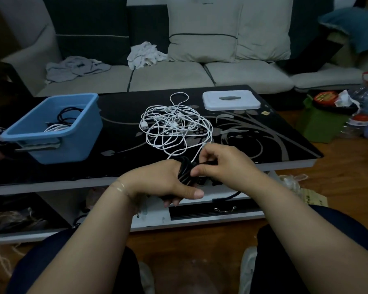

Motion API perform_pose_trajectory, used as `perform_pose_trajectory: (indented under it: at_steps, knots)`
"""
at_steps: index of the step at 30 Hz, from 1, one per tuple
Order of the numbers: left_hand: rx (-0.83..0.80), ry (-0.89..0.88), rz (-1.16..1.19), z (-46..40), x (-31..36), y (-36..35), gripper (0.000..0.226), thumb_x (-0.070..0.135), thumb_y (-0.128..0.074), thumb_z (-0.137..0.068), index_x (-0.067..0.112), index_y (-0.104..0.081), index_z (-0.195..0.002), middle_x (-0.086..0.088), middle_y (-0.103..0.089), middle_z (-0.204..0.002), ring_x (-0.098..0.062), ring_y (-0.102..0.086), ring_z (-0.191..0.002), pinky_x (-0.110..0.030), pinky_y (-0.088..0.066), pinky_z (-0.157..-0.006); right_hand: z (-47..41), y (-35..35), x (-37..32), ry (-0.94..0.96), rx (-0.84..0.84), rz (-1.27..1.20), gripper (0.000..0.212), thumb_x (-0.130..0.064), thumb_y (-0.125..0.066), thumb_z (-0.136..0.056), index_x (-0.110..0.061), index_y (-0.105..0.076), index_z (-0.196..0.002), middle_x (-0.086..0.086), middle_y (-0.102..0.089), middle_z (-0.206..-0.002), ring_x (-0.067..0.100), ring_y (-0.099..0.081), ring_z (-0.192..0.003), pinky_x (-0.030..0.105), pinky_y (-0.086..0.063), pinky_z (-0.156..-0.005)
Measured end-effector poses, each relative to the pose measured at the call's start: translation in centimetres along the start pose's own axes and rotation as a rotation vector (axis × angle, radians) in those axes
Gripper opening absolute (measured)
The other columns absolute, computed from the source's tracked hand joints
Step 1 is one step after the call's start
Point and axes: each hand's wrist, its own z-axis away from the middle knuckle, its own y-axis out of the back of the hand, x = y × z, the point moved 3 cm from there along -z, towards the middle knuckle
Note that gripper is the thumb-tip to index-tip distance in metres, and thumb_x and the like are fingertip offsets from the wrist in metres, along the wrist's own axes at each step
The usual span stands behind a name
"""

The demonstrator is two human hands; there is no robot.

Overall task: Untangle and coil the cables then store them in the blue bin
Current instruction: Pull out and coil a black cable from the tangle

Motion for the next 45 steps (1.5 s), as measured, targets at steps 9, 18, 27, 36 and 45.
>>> perform_pose_trajectory:
  at_steps: [9,18,27,36,45]
  knots:
    - [-0.186,-0.439,0.58,1.3,1.1,0.7,0.067,0.059,-0.061,-0.082,-0.005,-0.065,-0.102,0.004,-0.053,-0.045,-0.002,-0.043,-0.032,-0.014,-0.037,-0.041,-1.2,-0.2,-0.2,0.094,0.057,-0.529,0.016,-0.025,-0.053,-0.092,-0.022,-0.061,-0.079,-0.013,-0.056,-0.059,0.001,-0.049,-0.054,0.019,-0.041,-0.053]
    - [0.469,-0.484,1.229,1.0,2.7,3.1,0.095,0.079,-0.008,-0.084,0.007,-0.069,-0.082,0.008,-0.036,-0.041,-0.003,-0.031,-0.03,-0.016,-0.034,-0.039,-0.5,-6.8,-0.8,-0.083,-0.213,-0.356,0.018,-0.02,-0.036,-0.103,-0.025,-0.052,-0.112,-0.006,-0.044,-0.066,0.007,-0.041,-0.055,0.019,-0.032,-0.048]
    - [0.816,-0.261,0.913,0.0,1.2,2.6,0.084,0.074,-0.014,-0.087,0.009,-0.067,-0.084,0.003,-0.047,-0.048,-0.01,-0.039,-0.038,-0.021,-0.035,-0.046,0.4,-7.4,-1.6,0.008,-0.364,0.168,0.039,-0.038,-0.043,-0.099,-0.025,-0.04,-0.136,0.007,-0.061,-0.124,0.028,-0.056,-0.112,0.042,-0.049,-0.09]
    - [0.74,-0.027,0.06,-1.9,-0.2,1.9,0.063,0.065,-0.038,-0.089,0.01,-0.065,-0.075,-0.005,-0.066,-0.053,-0.018,-0.059,-0.044,-0.026,-0.045,-0.054,1.2,-5.1,-3.4,0.149,-0.442,0.407,0.024,-0.04,-0.056,-0.091,-0.022,-0.061,-0.107,-0.009,-0.047,-0.069,0.015,-0.05,-0.073,0.026,-0.031,-0.053]
    - [0.408,0.213,-0.015,-2.3,-0.6,0.6,0.084,0.076,-0.024,-0.083,0.006,-0.066,-0.065,-0.007,-0.062,-0.056,-0.02,-0.06,-0.059,-0.026,-0.045,-0.057,1.1,-1.7,-3.0,0.322,-0.041,0.663,0.054,-0.08,-0.044,-0.069,-0.027,-0.051,-0.073,-0.009,-0.06,-0.074,0.015,-0.057,-0.084,0.031,-0.037,-0.075]
